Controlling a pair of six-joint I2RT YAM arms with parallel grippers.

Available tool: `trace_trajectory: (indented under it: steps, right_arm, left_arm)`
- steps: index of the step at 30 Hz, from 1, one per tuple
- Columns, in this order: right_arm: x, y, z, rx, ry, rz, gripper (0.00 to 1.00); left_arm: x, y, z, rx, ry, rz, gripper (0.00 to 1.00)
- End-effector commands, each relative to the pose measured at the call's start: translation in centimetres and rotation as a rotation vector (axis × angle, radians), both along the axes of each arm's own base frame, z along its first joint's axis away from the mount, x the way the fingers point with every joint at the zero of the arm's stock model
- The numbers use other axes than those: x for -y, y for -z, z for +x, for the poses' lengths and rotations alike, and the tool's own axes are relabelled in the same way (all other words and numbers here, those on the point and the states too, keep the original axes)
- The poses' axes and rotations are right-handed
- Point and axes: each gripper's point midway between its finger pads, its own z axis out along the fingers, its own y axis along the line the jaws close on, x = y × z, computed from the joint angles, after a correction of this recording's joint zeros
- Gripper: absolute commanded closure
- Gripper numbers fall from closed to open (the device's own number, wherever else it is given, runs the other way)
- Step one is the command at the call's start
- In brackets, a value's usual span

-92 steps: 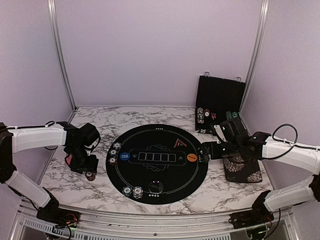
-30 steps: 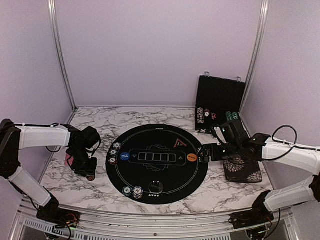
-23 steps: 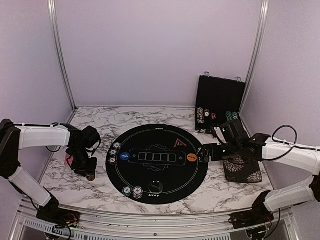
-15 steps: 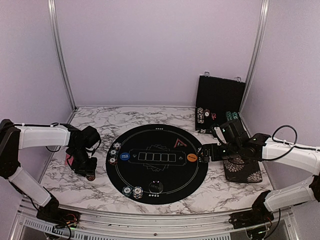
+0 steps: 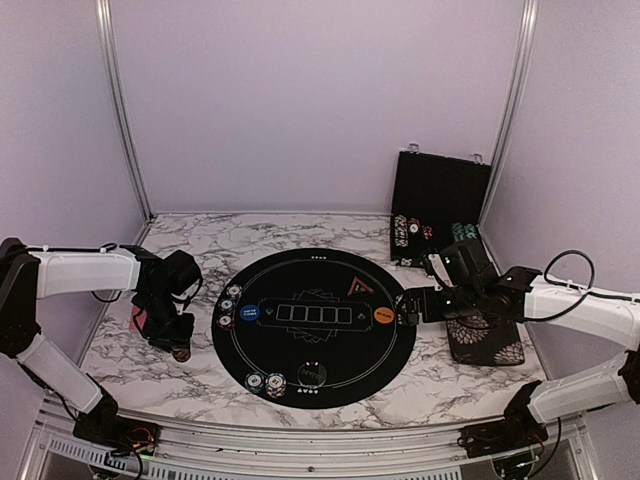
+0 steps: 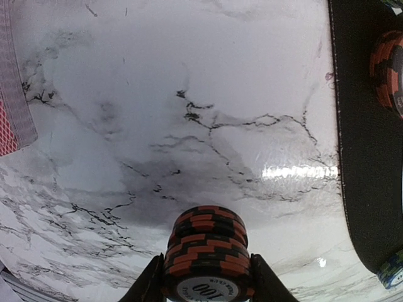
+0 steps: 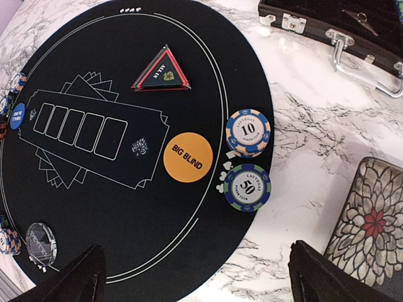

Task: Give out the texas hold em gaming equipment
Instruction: Pick up the pile of poker chips from the pile of poker chips.

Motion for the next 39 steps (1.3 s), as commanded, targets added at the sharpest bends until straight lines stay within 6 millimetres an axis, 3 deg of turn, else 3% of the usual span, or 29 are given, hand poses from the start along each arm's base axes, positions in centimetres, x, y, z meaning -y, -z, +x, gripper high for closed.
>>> trace_trajectory:
  steps: [1,10,18,29,39]
  right_arm:
    - [-0.1,-0.9,0.6,0.033,0.012,0.024,0.02]
    - [-0.2,-1.0,0.6,0.038,0.009,0.03,0.02]
    - [-0.5,-1.4,0.9,0.055,-0.005,0.042,0.02]
    - [-0.5,-1.7,0.6,0.071,-0.023,0.043,0.01]
    - [0.0,-2.1,0.2,0.084,-0.033,0.033,0.02]
  left_arm:
    - [0.2,-1.4,0.4,0.024,0.016,0.006,0.6]
    - [1.9,-2.3,1.0,0.034,0.043,-0.004,0.61]
    - [5.2,-3.3,2.1,0.05,0.1,-0.007,0.61]
    - [11.8,-3.7,4.2,0.061,0.197,-0.017,0.61]
    - [19.3,-2.5,6.2,0.053,0.295,-0.031,0.61]
